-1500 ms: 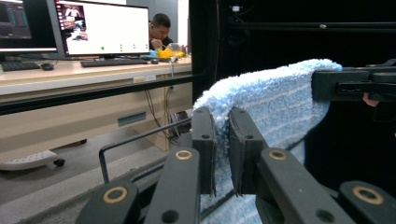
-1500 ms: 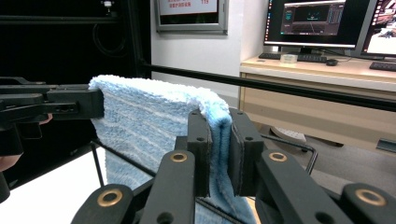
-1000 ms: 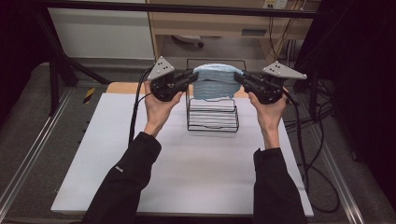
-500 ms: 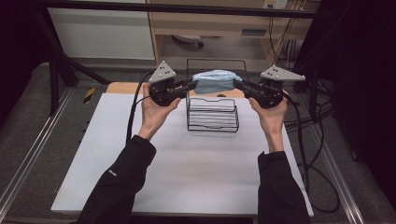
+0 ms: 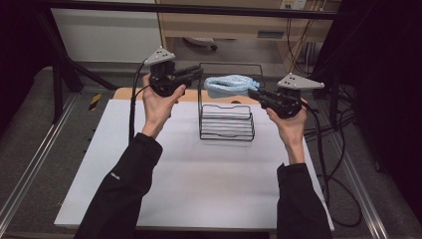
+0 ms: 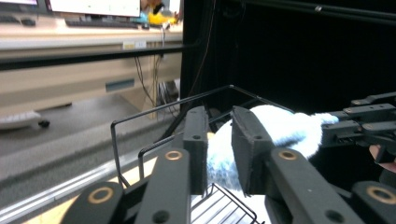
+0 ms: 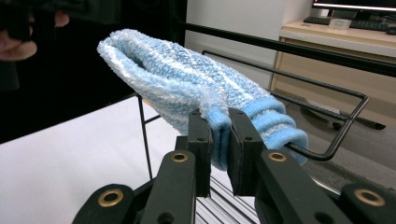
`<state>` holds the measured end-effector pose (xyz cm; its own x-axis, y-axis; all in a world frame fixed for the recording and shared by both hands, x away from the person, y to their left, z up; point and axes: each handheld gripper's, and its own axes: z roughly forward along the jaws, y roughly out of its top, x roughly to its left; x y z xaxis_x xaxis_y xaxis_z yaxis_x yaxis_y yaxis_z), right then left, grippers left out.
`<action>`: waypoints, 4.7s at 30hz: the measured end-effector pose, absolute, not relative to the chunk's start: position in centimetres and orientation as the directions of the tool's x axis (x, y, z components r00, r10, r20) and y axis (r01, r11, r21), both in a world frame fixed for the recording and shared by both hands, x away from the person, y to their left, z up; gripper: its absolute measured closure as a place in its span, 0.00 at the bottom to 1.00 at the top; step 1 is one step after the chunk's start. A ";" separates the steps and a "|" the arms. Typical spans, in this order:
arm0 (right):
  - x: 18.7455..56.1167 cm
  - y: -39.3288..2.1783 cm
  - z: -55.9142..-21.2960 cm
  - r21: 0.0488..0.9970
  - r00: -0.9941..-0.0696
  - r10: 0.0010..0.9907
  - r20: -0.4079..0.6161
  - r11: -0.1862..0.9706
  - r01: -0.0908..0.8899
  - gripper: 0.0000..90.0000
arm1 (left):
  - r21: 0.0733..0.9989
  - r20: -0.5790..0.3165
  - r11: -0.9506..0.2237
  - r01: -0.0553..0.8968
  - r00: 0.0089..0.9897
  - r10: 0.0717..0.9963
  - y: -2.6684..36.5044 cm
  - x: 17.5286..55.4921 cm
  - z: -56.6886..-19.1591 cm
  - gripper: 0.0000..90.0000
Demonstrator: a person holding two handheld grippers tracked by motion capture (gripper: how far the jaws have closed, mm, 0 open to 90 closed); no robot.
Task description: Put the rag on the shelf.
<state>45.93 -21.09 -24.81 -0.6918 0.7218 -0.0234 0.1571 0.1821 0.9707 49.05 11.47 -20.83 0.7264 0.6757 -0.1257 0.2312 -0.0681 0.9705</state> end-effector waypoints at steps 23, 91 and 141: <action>45.2 -21.1 -24.8 0.966 -0.705 0.708 -0.034 0.204 0.157 0.74 | 0.922 -0.055 -0.276 0.270 0.800 0.598 8.6 48.8 -24.0 1.00; 44.4 -20.7 -25.2 0.956 -0.620 0.783 0.048 0.144 0.257 0.47 | 0.914 0.000 -0.303 0.268 0.750 0.662 10.8 46.7 -24.8 0.59; 39.1 -23.5 -35.9 0.896 -0.651 0.747 0.136 0.187 0.402 0.01 | 0.840 -0.011 -0.351 0.414 0.660 0.751 23.2 39.0 -38.1 0.09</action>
<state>39.13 -23.53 -35.89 -0.6508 0.7471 0.1356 0.4020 0.1874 0.8963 38.98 23.18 -38.05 0.6599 0.7512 -0.0107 0.4136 -0.3514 0.8399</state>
